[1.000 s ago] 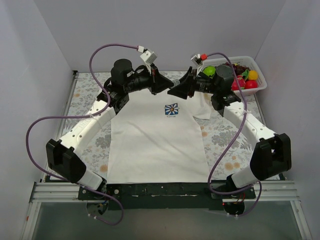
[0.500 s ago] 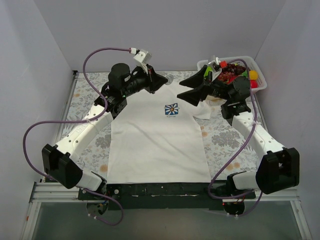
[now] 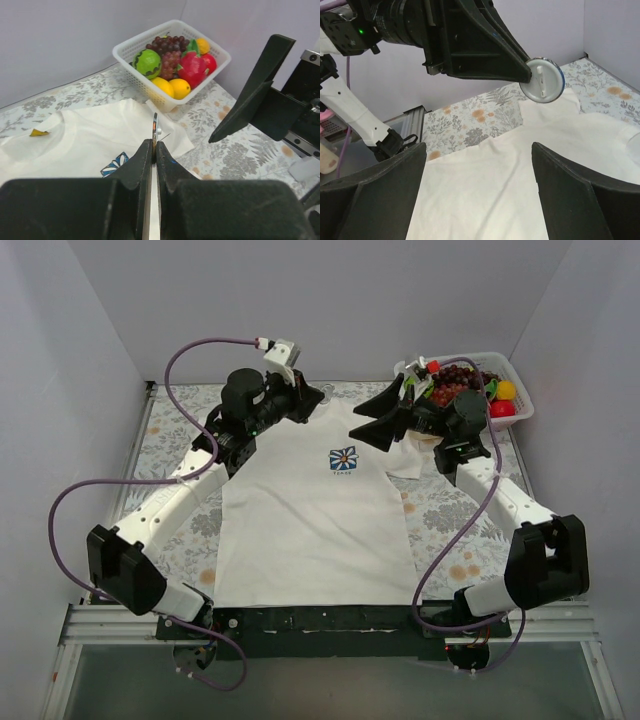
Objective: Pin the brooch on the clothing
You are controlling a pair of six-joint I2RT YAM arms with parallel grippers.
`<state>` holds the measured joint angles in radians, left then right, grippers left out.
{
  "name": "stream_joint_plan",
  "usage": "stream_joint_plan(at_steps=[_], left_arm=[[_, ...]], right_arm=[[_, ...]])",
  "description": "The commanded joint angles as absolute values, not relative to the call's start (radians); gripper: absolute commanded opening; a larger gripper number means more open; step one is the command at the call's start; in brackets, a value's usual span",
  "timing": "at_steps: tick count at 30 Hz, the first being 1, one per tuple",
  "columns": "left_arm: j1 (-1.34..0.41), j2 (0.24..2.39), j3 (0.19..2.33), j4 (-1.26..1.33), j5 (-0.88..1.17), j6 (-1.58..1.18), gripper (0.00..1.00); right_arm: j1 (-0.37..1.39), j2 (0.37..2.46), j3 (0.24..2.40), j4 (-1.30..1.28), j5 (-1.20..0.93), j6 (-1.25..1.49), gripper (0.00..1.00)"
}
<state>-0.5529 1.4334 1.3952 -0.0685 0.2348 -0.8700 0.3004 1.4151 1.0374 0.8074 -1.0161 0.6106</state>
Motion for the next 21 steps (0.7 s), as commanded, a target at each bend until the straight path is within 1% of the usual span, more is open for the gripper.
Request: stream_joint_plan(at_steps=[1,5,7,8,9,10,11,12,13,14,15,17,21], left_arm=[[-0.552,1.466,1.373,-0.101,0.095,-0.816,0.00],[-0.552,1.515,1.362,-0.123,-0.032,-0.793,0.00],[-0.552,1.535,1.341,-0.124,-0.057,-0.776,0.00],[-0.552,1.543,1.333,-0.124,-0.076,-0.772,0.00],[-0.552,1.551,1.322,-0.126,-0.106,-0.759,0.00],[-0.552,1.557,1.313,-0.127,-0.126,-0.761,0.00],[-0.552,1.560,1.299,-0.126,-0.144,-0.755,0.00],[-0.552,1.559,1.287,-0.121,-0.184,-0.752,0.00],[-0.551,1.559,1.258,-0.108,-0.201,-0.743,0.00],[-0.551,1.563,1.249,-0.106,-0.215,-0.741,0.00],[-0.551,1.563,1.241,-0.104,-0.222,-0.738,0.00],[-0.549,1.572,1.224,-0.100,-0.233,-0.733,0.00],[-0.546,1.582,1.221,-0.092,-0.236,-0.735,0.00]], right_arm=[[0.298,1.449,1.052,0.753,-0.991,0.574,0.93],[0.298,1.502,1.095,0.550,-0.916,0.528,0.93],[0.298,1.532,1.114,0.461,-0.879,0.502,0.93],[0.301,1.543,1.147,0.399,-0.811,0.474,0.93],[0.304,1.551,1.163,0.264,-0.763,0.456,0.93],[0.314,1.575,1.195,0.185,-0.711,0.398,0.93],[0.321,1.588,1.254,0.102,-0.590,0.371,0.93],[0.328,1.603,1.299,0.025,-0.528,0.347,0.93],[0.339,1.636,1.331,-0.114,-0.482,0.297,0.93],[0.347,1.650,1.357,-0.161,-0.392,0.279,0.93],[0.354,1.664,1.417,-0.204,-0.352,0.261,0.93],[0.376,1.686,1.443,-0.262,-0.275,0.230,0.93],[0.403,1.675,1.445,-0.259,-0.216,0.209,0.93]])
